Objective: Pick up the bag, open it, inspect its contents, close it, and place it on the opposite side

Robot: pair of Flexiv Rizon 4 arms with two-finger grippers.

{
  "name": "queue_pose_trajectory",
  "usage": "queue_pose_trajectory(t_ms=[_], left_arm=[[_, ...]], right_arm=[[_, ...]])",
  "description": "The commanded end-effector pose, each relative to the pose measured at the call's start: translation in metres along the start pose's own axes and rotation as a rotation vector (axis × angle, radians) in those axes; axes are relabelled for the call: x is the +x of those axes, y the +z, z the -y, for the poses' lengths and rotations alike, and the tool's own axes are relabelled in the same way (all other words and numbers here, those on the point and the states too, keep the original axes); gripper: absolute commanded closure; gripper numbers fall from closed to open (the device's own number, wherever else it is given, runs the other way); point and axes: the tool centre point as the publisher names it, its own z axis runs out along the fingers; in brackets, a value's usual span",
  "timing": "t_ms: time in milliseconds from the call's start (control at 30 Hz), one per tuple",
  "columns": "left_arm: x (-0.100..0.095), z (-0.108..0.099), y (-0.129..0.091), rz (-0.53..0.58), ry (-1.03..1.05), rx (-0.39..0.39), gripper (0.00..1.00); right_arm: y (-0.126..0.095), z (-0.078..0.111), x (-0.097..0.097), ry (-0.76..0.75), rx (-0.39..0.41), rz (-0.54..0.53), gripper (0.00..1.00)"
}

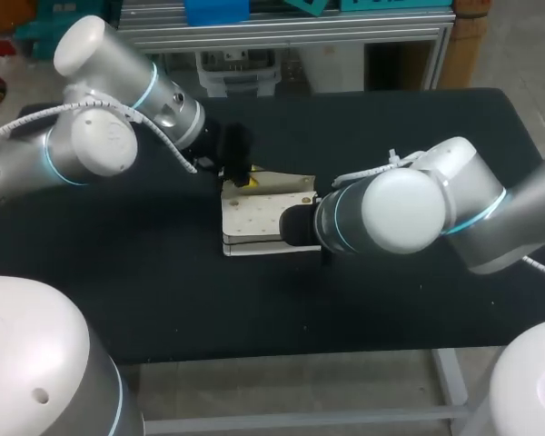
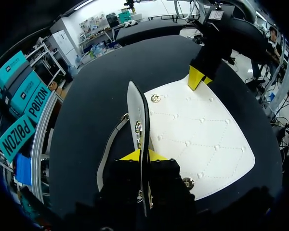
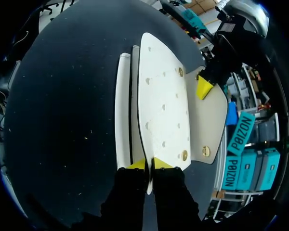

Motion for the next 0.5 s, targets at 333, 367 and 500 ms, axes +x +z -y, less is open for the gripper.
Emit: queue_pose_trajectory(t_ms=[333, 367, 500], left_arm=[[-0.002, -0.004, 0.003, -0.038, -0.023, 0.092, 1.00], [-0.002, -0.003, 0.002, -0.038, -0.024, 0.098, 1.00], [-0.003, 0.005, -0.007, -0.018, -0.012, 0.095, 1.00]], right_arm=[[0.003, 0.003, 0.004, 0.001, -0.014, 0.036, 1.00], [0.003, 0.003, 0.004, 0.001, -0.014, 0.036, 1.00], [-0.002, 0.002, -0.002, 0.029, -0.004, 0.036, 0.00]])
